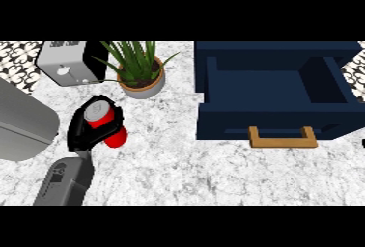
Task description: Pick up the can, place it into the drawer and close the drawer
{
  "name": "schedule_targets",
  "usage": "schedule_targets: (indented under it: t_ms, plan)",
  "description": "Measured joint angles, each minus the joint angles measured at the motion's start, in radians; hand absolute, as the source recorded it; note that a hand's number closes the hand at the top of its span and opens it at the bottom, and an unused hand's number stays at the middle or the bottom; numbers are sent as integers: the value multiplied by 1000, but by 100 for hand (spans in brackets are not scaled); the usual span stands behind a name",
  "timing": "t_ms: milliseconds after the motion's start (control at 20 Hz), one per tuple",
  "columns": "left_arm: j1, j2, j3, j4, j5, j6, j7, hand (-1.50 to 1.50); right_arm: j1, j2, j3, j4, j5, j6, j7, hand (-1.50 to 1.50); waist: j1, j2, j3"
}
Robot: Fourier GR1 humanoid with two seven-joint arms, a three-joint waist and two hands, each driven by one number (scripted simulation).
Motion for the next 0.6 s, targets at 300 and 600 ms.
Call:
schedule_targets:
  t_ms: [300, 600]
  plan:
    - [-28, -39, -85, -168, -55, 64, 118, 150, 14, 0, -17, 22, -9, 12, -41, -150, -4, 0, 0]
    - [-155, -82, -153, -268, -104, 148, 307, 150, -6, -13, -39, -4, -36, 10, 1, -150, -7, 1, 0]
